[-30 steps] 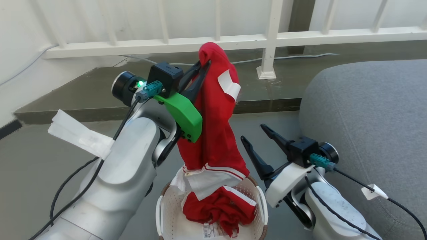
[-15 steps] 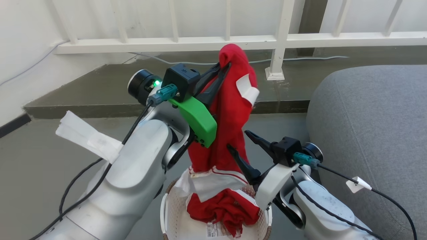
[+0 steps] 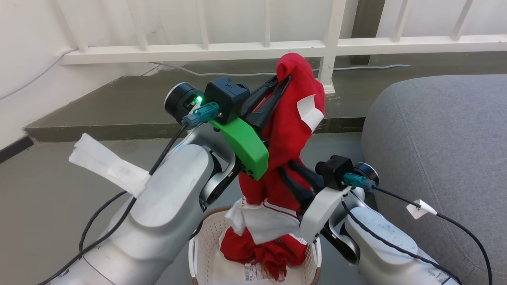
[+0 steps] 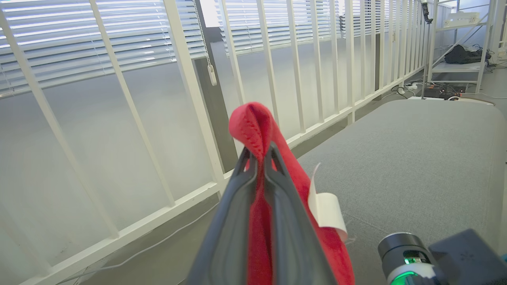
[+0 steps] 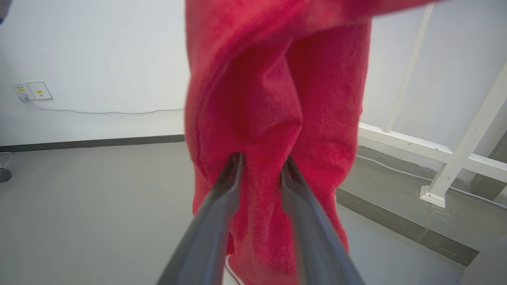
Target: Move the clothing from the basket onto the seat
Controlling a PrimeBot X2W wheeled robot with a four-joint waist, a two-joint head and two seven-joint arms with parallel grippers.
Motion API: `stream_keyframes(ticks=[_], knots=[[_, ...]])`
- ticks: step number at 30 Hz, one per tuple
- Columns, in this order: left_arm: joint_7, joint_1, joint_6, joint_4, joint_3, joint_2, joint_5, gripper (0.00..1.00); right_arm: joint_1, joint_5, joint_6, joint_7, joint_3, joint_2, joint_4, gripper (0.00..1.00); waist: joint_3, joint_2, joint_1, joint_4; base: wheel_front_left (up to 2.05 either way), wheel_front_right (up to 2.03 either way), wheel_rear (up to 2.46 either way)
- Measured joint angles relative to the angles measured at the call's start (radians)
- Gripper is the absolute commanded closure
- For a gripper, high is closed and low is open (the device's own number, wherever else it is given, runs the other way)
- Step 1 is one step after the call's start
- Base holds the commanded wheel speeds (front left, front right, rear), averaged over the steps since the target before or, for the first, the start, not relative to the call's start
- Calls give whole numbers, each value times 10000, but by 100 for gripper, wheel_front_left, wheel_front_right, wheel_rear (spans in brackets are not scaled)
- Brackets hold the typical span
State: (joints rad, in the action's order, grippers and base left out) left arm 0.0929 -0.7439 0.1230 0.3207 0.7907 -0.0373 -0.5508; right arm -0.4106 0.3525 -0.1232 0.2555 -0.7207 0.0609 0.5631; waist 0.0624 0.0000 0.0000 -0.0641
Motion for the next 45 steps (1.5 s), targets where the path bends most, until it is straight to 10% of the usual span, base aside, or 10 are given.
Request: stream_keyframes(ticks=[13, 17, 18, 19, 45], knots=[[-77, 91, -431, 322, -326, 2, -288, 100, -396, 23, 0, 0, 211, 4, 182, 100, -101, 0, 0, 132, 0, 0, 0], [25, 237, -562, 546, -617, -42, -527, 46, -439, 21, -2, 0, 483, 4, 194, 100, -145, 0, 0, 217, 0, 0, 0], [59, 336, -629, 570, -719, -71, -545, 12, -480, 19, -2, 0, 522, 6, 203, 100, -156, 0, 0, 248, 0, 0, 0], [111, 417, -635, 608, -796, -100, -566, 0, -530, 15, -2, -4, 617, 6, 207, 100, -167, 0, 0, 285, 0, 0, 0], [984, 1772, -598, 922, -1005, -437, -1060, 0, -635, -234, 245, -10, 2652, 1009, -439, 100, -293, 0, 1, 1313, 0, 0, 0]])
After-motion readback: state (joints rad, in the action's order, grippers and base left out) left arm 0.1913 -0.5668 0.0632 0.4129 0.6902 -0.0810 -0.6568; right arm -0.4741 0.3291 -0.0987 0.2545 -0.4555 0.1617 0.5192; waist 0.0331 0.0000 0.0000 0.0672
